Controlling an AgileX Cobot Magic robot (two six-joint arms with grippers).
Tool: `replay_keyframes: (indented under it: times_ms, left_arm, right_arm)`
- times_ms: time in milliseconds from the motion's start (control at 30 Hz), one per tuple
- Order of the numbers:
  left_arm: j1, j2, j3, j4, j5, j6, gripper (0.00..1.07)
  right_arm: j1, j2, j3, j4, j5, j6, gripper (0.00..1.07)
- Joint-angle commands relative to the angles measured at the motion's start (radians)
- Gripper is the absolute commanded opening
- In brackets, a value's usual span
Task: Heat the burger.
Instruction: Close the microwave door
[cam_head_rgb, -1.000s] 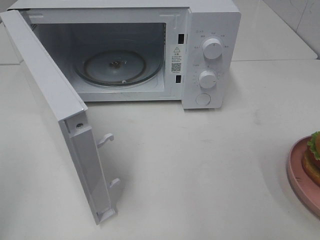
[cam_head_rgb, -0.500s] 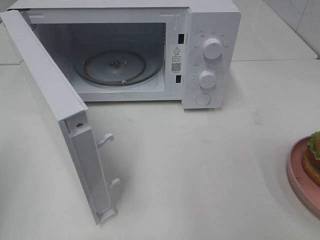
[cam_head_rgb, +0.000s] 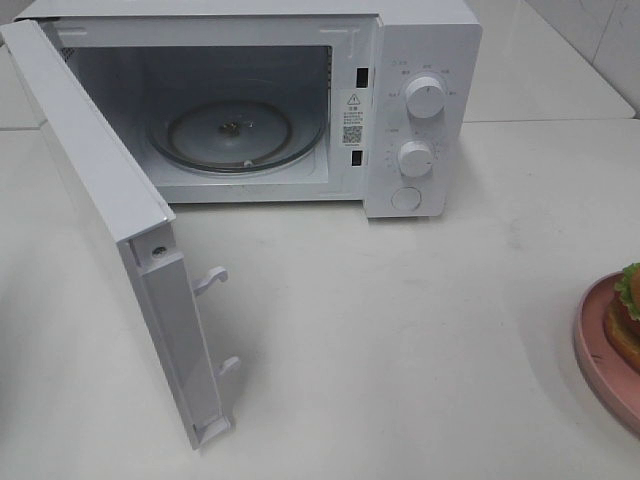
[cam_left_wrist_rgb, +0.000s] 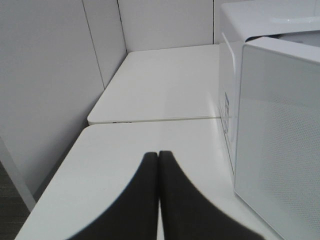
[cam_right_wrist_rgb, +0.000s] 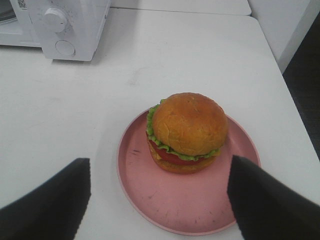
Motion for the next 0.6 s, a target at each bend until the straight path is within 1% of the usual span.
replay_keyframes:
  times_ms: [33,67,133,167,200,267,300,333,367,400,433,467,533,567,600]
  left_arm:
    - [-0.039,0.13,0.002,0.054,-0.139,-0.045,0.0]
    - [-0.039,0.13,0.002,0.054,-0.139,-0.045,0.0]
    - [-0.074,0.215,-0.002,0.069,-0.189,-0.045,0.0]
    - [-0.074,0.215,-0.002,0.069,-0.189,-0.045,0.0]
    - [-0.098,0.258,-0.012,0.069,-0.205,-0.045,0.0]
    - [-0.11,0.276,-0.016,0.069,-0.217,-0.045,0.0]
    - [-0.15,0.316,-0.019,0.069,-0.251,-0.045,0.0]
    - [-0.15,0.316,-0.019,0.069,-0.251,-0.045,0.0]
    - [-0.167,0.331,-0.019,0.069,-0.267,-0.045,0.0]
    - [-0.205,0.37,-0.019,0.069,-0.296,-0.045,0.0]
    - [-0.205,0.37,-0.019,0.069,-0.296,-0.045,0.0]
    - [-0.248,0.408,-0.019,0.069,-0.331,-0.045,0.0]
    - [-0.264,0.424,-0.021,0.069,-0.345,-0.045,0.0]
    - [-0.303,0.461,-0.029,0.069,-0.365,-0.045,0.0]
    - [-0.303,0.461,-0.029,0.069,-0.365,-0.045,0.0]
  right_arm:
    - [-0.005,-0.027,-0.001,-0.005,-0.006,-0.013,0.75]
    - [-0.005,-0.027,-0.001,-0.005,-0.006,-0.013,0.75]
    - [-0.005,-0.027,-0.001,-0.005,-0.006,-0.013,0.75]
    - [-0.005,-0.027,-0.001,-0.005,-0.006,-0.013,0.75]
    - [-0.005,-0.027,-0.001,-0.005,-0.006,-0.013,0.75]
    - [-0.005,-0.027,-0.001,-0.005,-0.006,-0.013,0.75]
    - [-0.005,-0.027,-0.001,-0.005,-0.006,-0.013,0.75]
    - [-0.005,-0.027,-0.001,-0.005,-0.006,-0.013,0.75]
    - [-0.005,-0.027,-0.001,-0.005,-0.006,-0.013,0.75]
    - [-0.005,-0.027,-0.001,-0.005,-0.006,-0.013,0.75]
    - [-0.005,-0.027,-0.001,-0.005,-0.006,-0.013,0.75]
    - [-0.005,-0.027,-0.001,-0.005,-0.006,-0.013,0.75]
    - [-0.005,-0.027,-0.001,-0.005,-0.006,-0.013,0.75]
    - [-0.005,-0.027,-0.001,-0.005,-0.006,-0.013,0.75]
    - [-0.005,-0.027,-0.001,-0.005,-0.006,-0.013,0.75]
